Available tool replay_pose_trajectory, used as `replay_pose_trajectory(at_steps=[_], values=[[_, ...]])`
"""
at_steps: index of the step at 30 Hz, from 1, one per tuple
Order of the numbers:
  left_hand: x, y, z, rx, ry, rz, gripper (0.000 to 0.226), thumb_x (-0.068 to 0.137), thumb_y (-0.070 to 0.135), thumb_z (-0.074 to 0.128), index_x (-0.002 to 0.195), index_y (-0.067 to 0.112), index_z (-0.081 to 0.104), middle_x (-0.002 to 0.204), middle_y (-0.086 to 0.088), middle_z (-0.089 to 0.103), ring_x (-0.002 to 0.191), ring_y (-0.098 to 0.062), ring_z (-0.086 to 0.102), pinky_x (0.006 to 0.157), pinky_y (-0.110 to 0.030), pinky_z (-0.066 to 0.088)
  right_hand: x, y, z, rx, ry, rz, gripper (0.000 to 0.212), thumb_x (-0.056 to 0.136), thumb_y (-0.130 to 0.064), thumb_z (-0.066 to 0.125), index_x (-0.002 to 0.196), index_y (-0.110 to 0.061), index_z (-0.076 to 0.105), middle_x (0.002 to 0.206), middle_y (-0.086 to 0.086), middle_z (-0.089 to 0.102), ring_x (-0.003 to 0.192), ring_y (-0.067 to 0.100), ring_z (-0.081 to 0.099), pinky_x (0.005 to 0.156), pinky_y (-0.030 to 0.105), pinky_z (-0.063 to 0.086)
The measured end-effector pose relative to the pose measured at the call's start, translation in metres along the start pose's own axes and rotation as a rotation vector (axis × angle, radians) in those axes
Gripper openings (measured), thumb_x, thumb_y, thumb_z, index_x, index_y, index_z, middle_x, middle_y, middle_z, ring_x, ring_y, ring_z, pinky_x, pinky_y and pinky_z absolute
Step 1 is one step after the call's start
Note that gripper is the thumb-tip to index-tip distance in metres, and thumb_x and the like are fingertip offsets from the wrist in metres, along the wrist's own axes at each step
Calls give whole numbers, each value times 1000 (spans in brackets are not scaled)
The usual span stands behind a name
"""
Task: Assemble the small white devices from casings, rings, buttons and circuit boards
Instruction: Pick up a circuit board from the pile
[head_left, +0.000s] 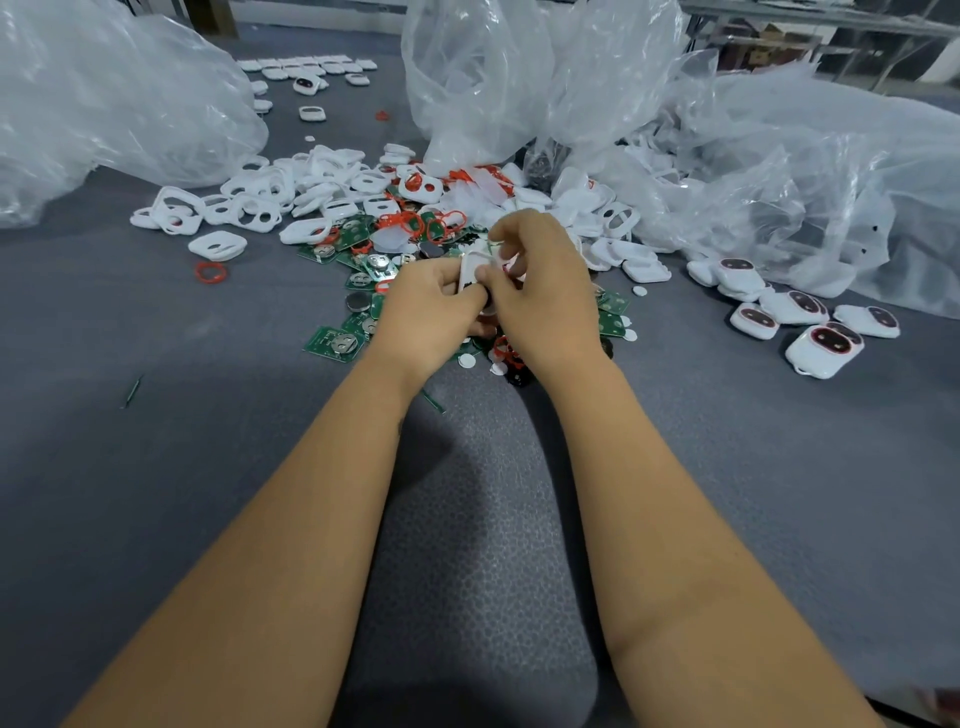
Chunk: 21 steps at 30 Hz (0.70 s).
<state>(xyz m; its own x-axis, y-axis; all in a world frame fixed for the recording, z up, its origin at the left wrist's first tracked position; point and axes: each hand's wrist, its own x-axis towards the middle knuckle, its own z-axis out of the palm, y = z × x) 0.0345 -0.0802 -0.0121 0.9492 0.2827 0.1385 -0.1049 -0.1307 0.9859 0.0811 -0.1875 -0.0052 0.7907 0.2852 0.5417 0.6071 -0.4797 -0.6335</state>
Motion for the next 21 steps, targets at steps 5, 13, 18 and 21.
replay_pose_trajectory(at_steps=[5,13,18,21], values=[[-5,3,1,-32,47,16,33,92,-3,47,101,17,71,98,-15,74,86,-24,69,82,-44,59,2,-2,-1,69,-11,95,25,85,-18,67,110,-16,65,105,-5,55,93,10,54,80,22,41],[-9,5,2,-132,125,57,30,94,-5,47,104,11,70,67,10,70,53,2,61,51,-10,46,10,-21,-4,241,-126,216,19,86,-5,61,100,-12,71,91,-2,69,88,14,65,83,30,54],[-3,7,1,-400,114,-44,26,93,-8,48,104,4,69,86,-4,76,80,-14,72,71,-24,57,20,-25,-4,299,-133,253,20,81,-4,65,96,-16,67,85,-3,66,75,11,63,74,26,55],[0,7,0,-460,107,-68,25,92,-10,49,103,3,68,89,-7,75,86,-17,73,75,-26,58,24,-23,-5,374,-155,313,14,78,-4,68,84,-17,67,77,-3,67,70,7,61,69,24,54]])
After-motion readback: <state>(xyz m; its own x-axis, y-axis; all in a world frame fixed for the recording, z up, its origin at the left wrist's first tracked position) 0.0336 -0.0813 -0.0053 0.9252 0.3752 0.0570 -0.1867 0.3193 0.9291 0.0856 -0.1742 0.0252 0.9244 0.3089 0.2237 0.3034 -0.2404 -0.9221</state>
